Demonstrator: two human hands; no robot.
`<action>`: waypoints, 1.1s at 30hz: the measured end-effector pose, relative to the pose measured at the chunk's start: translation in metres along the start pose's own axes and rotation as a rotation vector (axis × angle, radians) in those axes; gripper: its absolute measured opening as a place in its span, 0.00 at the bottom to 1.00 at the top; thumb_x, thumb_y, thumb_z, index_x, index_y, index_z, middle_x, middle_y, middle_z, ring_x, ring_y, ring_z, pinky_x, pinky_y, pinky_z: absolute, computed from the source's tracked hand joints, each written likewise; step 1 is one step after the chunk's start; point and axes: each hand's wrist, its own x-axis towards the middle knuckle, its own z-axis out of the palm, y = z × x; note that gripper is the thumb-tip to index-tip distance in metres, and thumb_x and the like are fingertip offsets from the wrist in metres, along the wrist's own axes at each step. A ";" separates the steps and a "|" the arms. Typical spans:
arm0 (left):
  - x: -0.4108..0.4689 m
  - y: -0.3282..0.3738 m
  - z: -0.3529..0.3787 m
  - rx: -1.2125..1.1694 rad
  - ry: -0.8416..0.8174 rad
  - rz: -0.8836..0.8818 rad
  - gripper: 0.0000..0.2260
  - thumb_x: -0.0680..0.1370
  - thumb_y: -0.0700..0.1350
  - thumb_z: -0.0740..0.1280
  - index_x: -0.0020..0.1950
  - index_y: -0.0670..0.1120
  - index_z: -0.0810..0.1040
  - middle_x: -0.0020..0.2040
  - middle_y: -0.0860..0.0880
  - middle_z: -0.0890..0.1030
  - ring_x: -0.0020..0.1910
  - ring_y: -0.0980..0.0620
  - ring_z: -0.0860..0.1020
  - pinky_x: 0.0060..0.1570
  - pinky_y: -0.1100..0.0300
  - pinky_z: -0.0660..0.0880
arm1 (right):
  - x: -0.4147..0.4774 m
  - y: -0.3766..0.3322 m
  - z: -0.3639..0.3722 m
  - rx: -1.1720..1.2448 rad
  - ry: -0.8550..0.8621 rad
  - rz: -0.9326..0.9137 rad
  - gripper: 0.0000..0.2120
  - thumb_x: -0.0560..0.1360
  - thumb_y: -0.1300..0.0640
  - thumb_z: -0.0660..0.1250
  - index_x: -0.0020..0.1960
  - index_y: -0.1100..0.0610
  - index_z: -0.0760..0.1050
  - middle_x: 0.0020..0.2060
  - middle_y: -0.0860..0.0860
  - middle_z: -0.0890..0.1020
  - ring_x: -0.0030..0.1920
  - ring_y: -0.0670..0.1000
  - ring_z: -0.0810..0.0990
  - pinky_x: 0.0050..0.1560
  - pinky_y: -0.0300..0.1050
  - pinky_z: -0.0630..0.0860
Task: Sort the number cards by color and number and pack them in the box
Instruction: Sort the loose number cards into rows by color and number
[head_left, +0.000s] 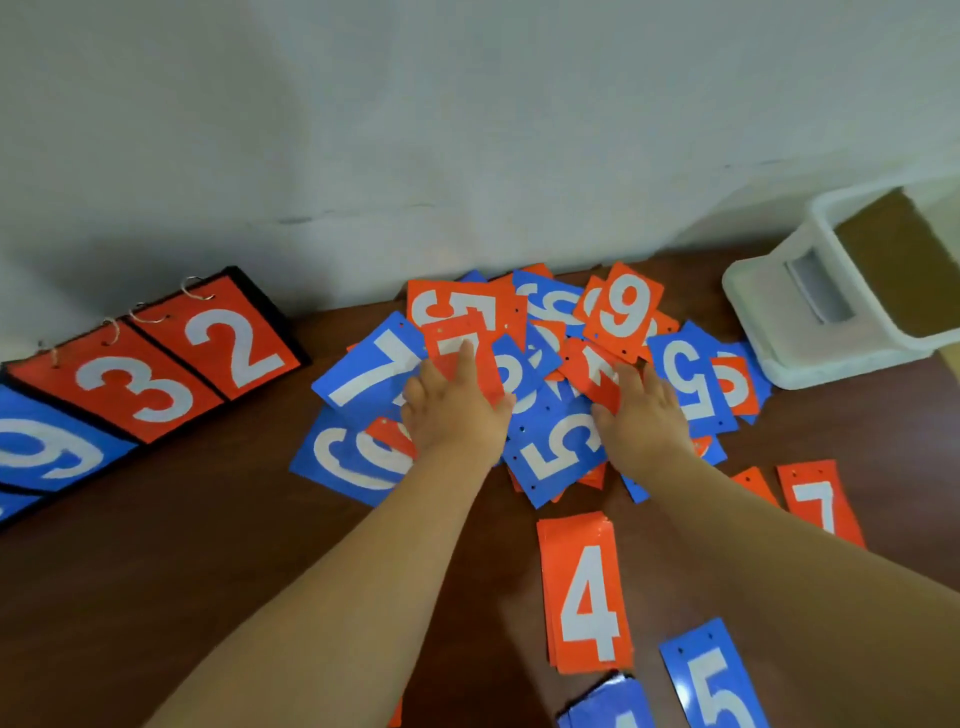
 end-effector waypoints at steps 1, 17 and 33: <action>0.000 -0.001 0.006 0.042 0.014 0.003 0.39 0.78 0.66 0.65 0.81 0.60 0.47 0.81 0.39 0.50 0.79 0.36 0.53 0.74 0.39 0.58 | 0.003 0.001 0.001 0.000 0.019 0.002 0.31 0.80 0.43 0.63 0.79 0.50 0.59 0.79 0.56 0.60 0.78 0.62 0.58 0.76 0.61 0.62; -0.016 -0.006 0.017 0.036 0.253 0.157 0.28 0.75 0.53 0.75 0.72 0.53 0.70 0.67 0.48 0.71 0.68 0.45 0.70 0.63 0.51 0.72 | 0.026 0.013 -0.022 0.040 -0.002 0.111 0.49 0.59 0.40 0.83 0.71 0.48 0.61 0.65 0.54 0.71 0.65 0.60 0.74 0.62 0.63 0.76; -0.130 -0.052 -0.046 -0.809 0.098 -0.130 0.20 0.80 0.43 0.71 0.69 0.60 0.74 0.54 0.61 0.75 0.47 0.63 0.76 0.41 0.69 0.73 | -0.020 0.049 -0.031 0.216 0.179 0.072 0.22 0.80 0.57 0.68 0.71 0.48 0.64 0.49 0.54 0.82 0.41 0.56 0.82 0.41 0.57 0.83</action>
